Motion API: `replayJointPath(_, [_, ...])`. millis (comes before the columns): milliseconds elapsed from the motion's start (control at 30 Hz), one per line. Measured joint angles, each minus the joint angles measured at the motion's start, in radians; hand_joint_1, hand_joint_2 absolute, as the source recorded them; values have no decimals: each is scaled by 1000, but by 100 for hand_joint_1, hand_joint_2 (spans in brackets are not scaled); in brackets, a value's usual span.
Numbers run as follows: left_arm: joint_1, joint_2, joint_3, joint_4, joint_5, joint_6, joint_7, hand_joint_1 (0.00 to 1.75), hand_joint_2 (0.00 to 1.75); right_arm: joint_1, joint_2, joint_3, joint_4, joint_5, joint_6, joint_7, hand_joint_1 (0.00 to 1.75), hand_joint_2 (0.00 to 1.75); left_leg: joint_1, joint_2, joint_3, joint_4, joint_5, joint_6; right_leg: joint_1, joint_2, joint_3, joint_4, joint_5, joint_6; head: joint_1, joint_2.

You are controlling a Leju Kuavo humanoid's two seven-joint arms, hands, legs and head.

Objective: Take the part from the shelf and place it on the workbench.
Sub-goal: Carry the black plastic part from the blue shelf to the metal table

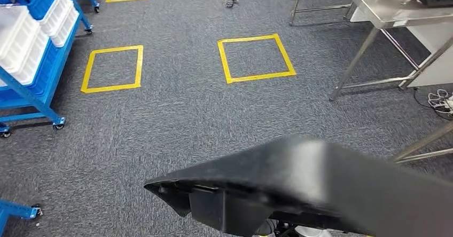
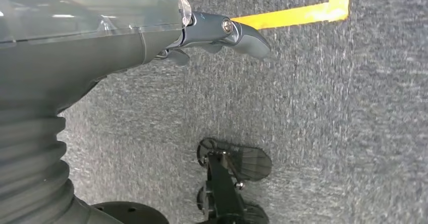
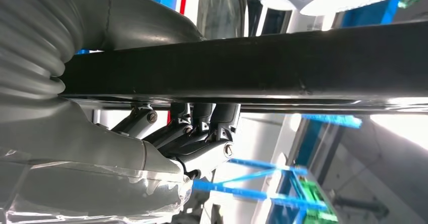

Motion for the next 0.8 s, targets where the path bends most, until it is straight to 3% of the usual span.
replayJointPath(67, [-2, 0, 0, 0, 0, 0, 0, 0, 175, 1, 0, 0, 0, 0, 0, -1, 175, 175, 2, 5, 4, 3, -8, -10, -3, 21, 5, -9, 5, -11, 0, 0])
replayJointPath(100, [-3, 0, 1, 0, 1, 0, 1, 0, 175, 1, 0, 0, 0, 0, 1, -3, 175, 175, 4, -10, 0, 18, -20, -14, -5, 30, 10, -15, 7, -17, -1, 0])
replayJointPath(167, [-2, -1, 2, 0, 1, 13, 9, 0, 175, 1, 1, 0, 0, 1, 4, -6, 175, 175, 7, -60, -42, 116, -74, -19, -8, 46, 16, -21, 10, -28, -5, 0])
replayJointPath(200, [0, -1, 3, 0, 1, 27, 14, 0, 175, 1, 2, 0, 1, 2, 6, -8, 175, 175, 7, -76, -78, 187, -105, -21, -8, 56, 17, -21, 9, -32, -7, 0])
replayJointPath(233, [2, -2, 4, 0, 0, 45, 17, 0, 175, 2, 2, 0, 3, 3, 8, -9, 175, 175, 7, -84, -113, 251, -127, -22, -7, 68, 16, -19, 8, -34, -8, 0])
replayJointPath(267, [5, -2, 6, 0, 0, 61, 13, 0, 175, 4, 2, 0, 5, 4, 9, -9, 175, 175, 7, -86, -132, 280, -127, -22, -6, 80, 16, -17, 7, -35, -8, 0])
replayJointPath(300, [6, -3, 6, 0, -3, 72, 5, 0, 175, 6, 2, 0, 6, 6, 9, -10, 175, 175, 7, -87, -136, 275, -108, -22, -6, 95, 16, -14, 6, -34, -8, 0])
replayJointPath(333, [7, -3, 7, 0, -6, 77, -6, 0, 175, 7, 2, 0, 7, 7, 8, -12, 175, 175, 7, -90, -120, 230, -72, -20, -7, 107, 16, -10, 4, -32, -8, 0])
replayJointPath(400, [6, -3, 7, 0, -12, 66, -23, 0, 175, 7, 3, 0, 8, 8, 5, -15, 175, 175, 8, -116, -65, 95, -7, -16, -8, 129, 14, 3, -4, -26, -8, 0])
replayJointPath(467, [5, -3, 6, 0, -13, 36, -29, 0, 175, 8, 4, 0, 8, 8, 5, -18, 175, 175, 7, -137, -35, 27, 11, -8, -10, 144, 8, 11, -8, -16, -8, 0])
replayJointPath(533, [4, -3, 6, 0, -13, 2, -31, 0, 175, 9, 5, 0, 8, 7, 5, -19, 175, 175, 5, -130, -32, 22, 11, 4, -11, 156, 5, 9, -6, -5, -7, 0])
replayJointPath(567, [3, -4, 6, 0, -13, -9, -32, 0, 175, 10, 5, 0, 8, 6, 5, -20, 175, 175, 5, -122, -30, 18, 14, 10, -12, 154, 4, 10, -8, 0, -7, 0])
replayJointPath(633, [3, -7, 6, 0, -14, -19, -32, 0, 175, 9, 5, 0, 8, 4, 4, -22, 175, 175, 8, -105, -25, 5, 21, 23, -10, 119, -15, 52, -36, 9, -3, 0])
replayJointPath(700, [5, -7, 6, 0, -16, -20, -31, 0, 175, 8, 5, 0, 8, 2, 3, -21, 175, 175, 6, -88, -22, -1, 23, 31, -12, 71, -71, 166, -97, 17, 2, 0])
replayJointPath(733, [7, -7, 6, 0, -17, -20, -30, 0, 175, 9, 5, 0, 9, 1, 2, -20, 175, 175, 5, -78, -22, -1, 22, 32, -16, 61, -105, 231, -122, 21, 2, 0])
replayJointPath(767, [8, -7, 6, 0, -19, -21, -30, 0, 175, 10, 5, 0, 9, 0, 1, -18, 175, 175, 4, -68, -21, -1, 20, 32, -19, 56, -128, 274, -132, 24, 2, 0])
replayJointPath(800, [9, -7, 6, 0, -20, -21, -31, 0, 175, 10, 5, 0, 9, 0, -1, -14, 175, 175, 4, -58, -20, -1, 19, 32, -21, 53, -134, 281, -122, 25, 2, 0])
